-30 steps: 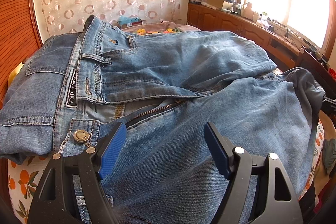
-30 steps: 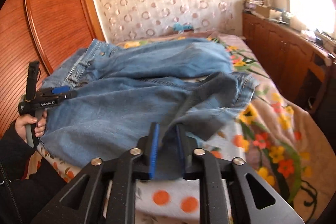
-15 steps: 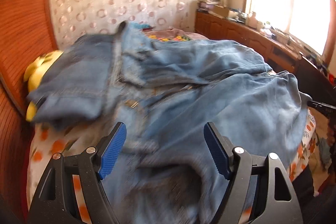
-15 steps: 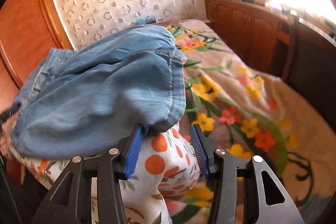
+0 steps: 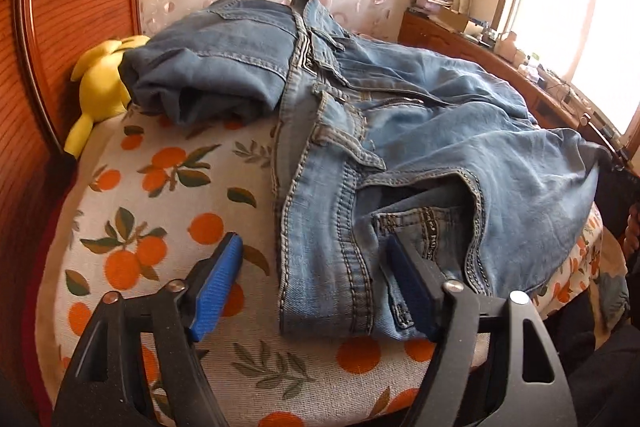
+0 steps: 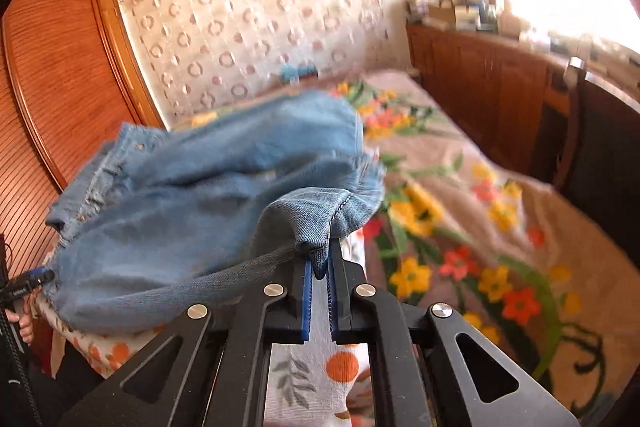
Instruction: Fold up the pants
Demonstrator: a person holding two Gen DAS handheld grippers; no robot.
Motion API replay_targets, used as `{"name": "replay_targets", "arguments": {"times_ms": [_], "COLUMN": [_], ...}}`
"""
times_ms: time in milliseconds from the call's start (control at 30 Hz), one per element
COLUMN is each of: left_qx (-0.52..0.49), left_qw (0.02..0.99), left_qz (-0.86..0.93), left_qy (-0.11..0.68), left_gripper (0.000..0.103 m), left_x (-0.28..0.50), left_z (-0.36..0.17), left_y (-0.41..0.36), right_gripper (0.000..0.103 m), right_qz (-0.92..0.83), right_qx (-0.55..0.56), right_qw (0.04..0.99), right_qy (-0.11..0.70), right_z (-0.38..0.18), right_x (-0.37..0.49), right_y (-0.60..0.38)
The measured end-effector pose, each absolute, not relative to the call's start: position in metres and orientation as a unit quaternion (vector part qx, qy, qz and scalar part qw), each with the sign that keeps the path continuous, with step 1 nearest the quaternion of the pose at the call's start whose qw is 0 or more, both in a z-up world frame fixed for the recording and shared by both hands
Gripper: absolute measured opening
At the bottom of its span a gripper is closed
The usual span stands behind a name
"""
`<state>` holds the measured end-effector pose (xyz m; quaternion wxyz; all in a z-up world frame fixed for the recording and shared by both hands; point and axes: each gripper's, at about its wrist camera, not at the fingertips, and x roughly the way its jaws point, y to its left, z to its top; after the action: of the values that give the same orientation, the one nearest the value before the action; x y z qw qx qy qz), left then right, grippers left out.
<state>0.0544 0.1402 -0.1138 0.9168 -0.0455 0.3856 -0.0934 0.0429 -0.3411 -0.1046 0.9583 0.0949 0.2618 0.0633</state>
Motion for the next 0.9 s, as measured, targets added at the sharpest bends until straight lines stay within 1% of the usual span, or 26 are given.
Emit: {"name": "replay_targets", "arguments": {"times_ms": [33,67,200,233,333,500,600,700,800,900], "left_qx": [-0.047,-0.053,-0.06,-0.065,-0.063,-0.065,-0.055,-0.051,-0.055,-0.056], "left_qw": [0.918,0.915,0.916,0.917,0.924,0.941,0.944,0.943,0.936,0.929], "left_qz": [-0.097,-0.108,-0.109,-0.111,-0.118,-0.133,-0.136,-0.132,-0.127,-0.118], "left_qy": [0.383,0.385,0.383,0.379,0.358,0.305,0.295,0.302,0.323,0.345], "left_gripper": [0.053,0.048,0.022,0.019,0.017,0.017,0.017,0.017,0.017,0.017], "left_x": [0.053,0.052,0.046,0.044,0.032,0.004,-0.007,-0.01,-0.001,0.007], "left_z": [-0.113,-0.113,-0.108,-0.104,-0.081,-0.021,0.0,-0.001,-0.02,-0.04], "left_y": [0.141,0.141,0.14,0.14,0.136,0.132,0.129,0.129,0.132,0.132], "right_gripper": [0.006,0.006,0.006,0.006,0.006,0.006,0.006,0.006,0.006,0.006], "right_qz": [0.063,0.064,0.052,0.05,0.045,0.043,0.044,0.051,0.052,0.051], "right_qx": [0.093,0.088,0.055,0.05,0.041,0.015,-0.007,-0.021,-0.026,-0.007], "right_qw": [0.96,0.962,0.96,0.959,0.958,0.962,0.961,0.956,0.948,0.938], "right_qy": [0.255,0.252,0.268,0.273,0.28,0.27,0.271,0.288,0.312,0.343], "right_z": [-0.1,-0.098,-0.103,-0.105,-0.093,-0.058,-0.046,-0.047,-0.062,-0.082], "right_x": [0.037,0.032,0.028,0.029,0.027,0.016,0.002,-0.006,-0.002,0.012], "right_y": [-0.341,-0.34,-0.334,-0.335,-0.337,-0.342,-0.342,-0.338,-0.333,-0.333]}}
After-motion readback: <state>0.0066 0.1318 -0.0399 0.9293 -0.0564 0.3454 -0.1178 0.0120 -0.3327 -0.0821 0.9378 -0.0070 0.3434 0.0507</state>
